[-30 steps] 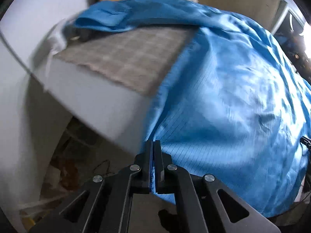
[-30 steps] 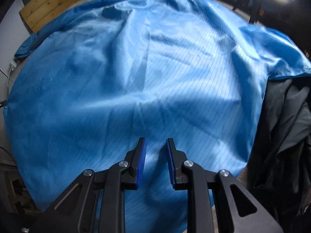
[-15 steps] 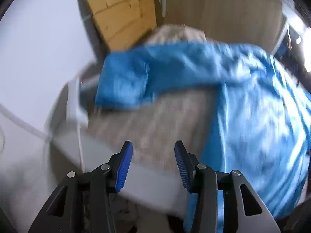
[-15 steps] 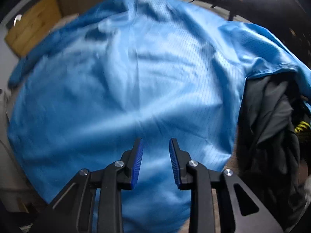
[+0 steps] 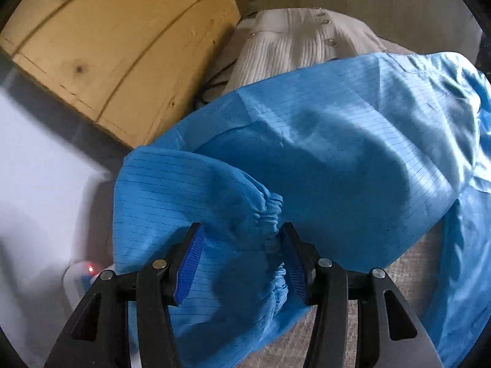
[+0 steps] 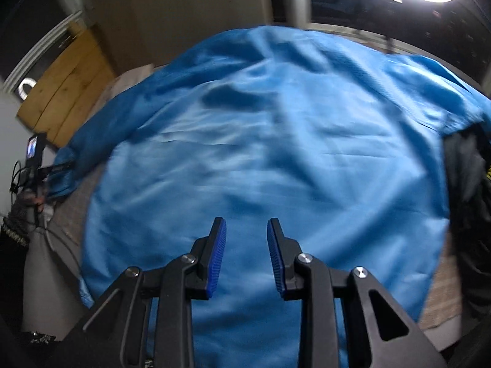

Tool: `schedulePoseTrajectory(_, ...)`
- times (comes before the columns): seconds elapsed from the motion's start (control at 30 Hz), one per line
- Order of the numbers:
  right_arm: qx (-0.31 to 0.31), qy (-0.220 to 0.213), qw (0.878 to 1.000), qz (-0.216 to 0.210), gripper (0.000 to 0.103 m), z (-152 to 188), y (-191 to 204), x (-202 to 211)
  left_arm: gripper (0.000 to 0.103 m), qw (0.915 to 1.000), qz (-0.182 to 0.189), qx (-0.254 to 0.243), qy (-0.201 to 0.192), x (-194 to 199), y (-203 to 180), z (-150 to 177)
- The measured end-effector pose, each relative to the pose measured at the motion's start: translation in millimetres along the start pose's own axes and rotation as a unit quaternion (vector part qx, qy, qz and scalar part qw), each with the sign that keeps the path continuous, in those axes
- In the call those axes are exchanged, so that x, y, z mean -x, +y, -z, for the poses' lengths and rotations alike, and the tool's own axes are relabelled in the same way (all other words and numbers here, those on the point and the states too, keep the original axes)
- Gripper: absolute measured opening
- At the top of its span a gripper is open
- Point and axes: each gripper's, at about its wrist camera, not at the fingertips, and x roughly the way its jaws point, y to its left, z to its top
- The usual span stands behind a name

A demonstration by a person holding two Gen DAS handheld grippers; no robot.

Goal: Fold clothes
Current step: 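Grasp the coat sleeve cuff with the left gripper and lift it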

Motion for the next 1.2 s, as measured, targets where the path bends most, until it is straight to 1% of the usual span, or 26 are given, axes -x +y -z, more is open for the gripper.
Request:
schedulePoseTrajectory(0.03,0.011,0.005,1.000,-0.010,0.028,-2.6,14.5,-7.8,0.009,0.9998,0.020,0.001,-0.002,0.6,4.5,-0.4)
schedulePoseTrajectory(0.1,0.034,0.014,0.999,-0.031,0.028,-7.7,43.5,-23.5,0.009,0.9991,0.041,0.007,-0.006,7.4,14.3,-0.6)
schedulePoseTrajectory(0.17,0.057,0.023,0.997,-0.052,0.028,-12.8,72.5,-39.1,0.007,0.9982,0.054,0.014,-0.024,22.4,23.9,-0.9)
schedulePoseTrajectory(0.2,0.068,0.028,0.995,-0.062,0.028,-15.3,86.9,-46.9,0.007,0.9976,0.056,0.015,-0.037,38.5,29.6,-2.1)
schedulePoseTrajectory(0.3,0.105,0.048,0.987,-0.111,0.028,-19.3,137.4,-79.2,0.007,0.9946,0.061,0.019,-0.082,92.3,46.8,-6.4)
schedulePoseTrajectory(0.4,0.151,0.055,0.978,-0.130,0.028,-18.6,190.8,-111.5,0.007,0.9896,0.065,0.022,-0.126,146.1,64.0,-10.8)
schedulePoseTrajectory(0.47,0.175,0.060,0.975,-0.127,0.028,-16.6,218.5,-134.3,0.007,0.9851,0.068,0.024,-0.156,181.9,75.4,-13.7)
schedulePoseTrajectory(0.5,0.181,0.076,0.972,-0.131,0.028,-14.7,229.7,-146.6,0.007,0.9826,0.070,0.026,-0.170,199.8,81.2,-15.1)
schedulePoseTrajectory(0.57,0.196,0.116,0.961,-0.155,0.028,-7.8,247.9,-165.2,0.007,0.9768,0.072,0.028,-0.200,235.7,92.6,-18.0)
schedulePoseTrajectory(0.63,0.203,0.123,0.956,-0.173,0.028,-9.6,251.4,-160.4,0.007,0.9701,0.075,0.030,-0.229,271.5,104.1,-20.9)
schedulePoseTrajectory(0.67,0.199,0.112,0.957,-0.177,0.028,-17.3,246.4,-150.7,0.007,0.9685,0.080,0.022,-0.235,280.3,98.8,-17.1)
schedulePoseTrajectory(0.77,0.176,0.062,0.971,-0.148,0.028,-64.4,210.6,-111.1,0.007,0.9640,0.099,-0.010,-0.247,299.8,74.8,-1.9)
schedulePoseTrajectory(0.87,0.165,0.009,0.983,-0.086,0.029,-110.5,167.6,-78.5,0.007,0.9579,0.118,-0.042,-0.258,319.4,50.8,13.3)
schedulePoseTrajectory(0.93,0.155,-0.013,0.987,-0.037,0.031,-140.4,139.8,-63.9,0.007,0.9531,0.131,-0.064,-0.265,332.4,34.8,23.4)
schedulePoseTrajectory(0.97,0.153,-0.020,0.988,-0.024,0.031,-155.2,127.3,-59.3,0.007,0.9518,0.137,-0.066,-0.267,337.2,28.7,28.9)
schedulePoseTrajectory(1.03,0.147,-0.030,0.989,0.004,0.031,-177.6,107.5,-55.2,0.006,0.9493,0.164,-0.070,-0.259,336.9,6.3,45.6)
schedulePoseTrajectory(1.13,0.134,-0.029,0.990,0.012,0.031,-205.2,89.0,-62.0,0.006,0.9453,0.203,-0.075,-0.244,336.8,-32.4,77.8)
schedulePoseTrajectory(1.2,0.130,-0.023,0.991,0.006,0.031,-212.7,79.2,-68.2,0.006,0.9436,0.224,-0.079,-0.231,336.0,-63.1,104.8)
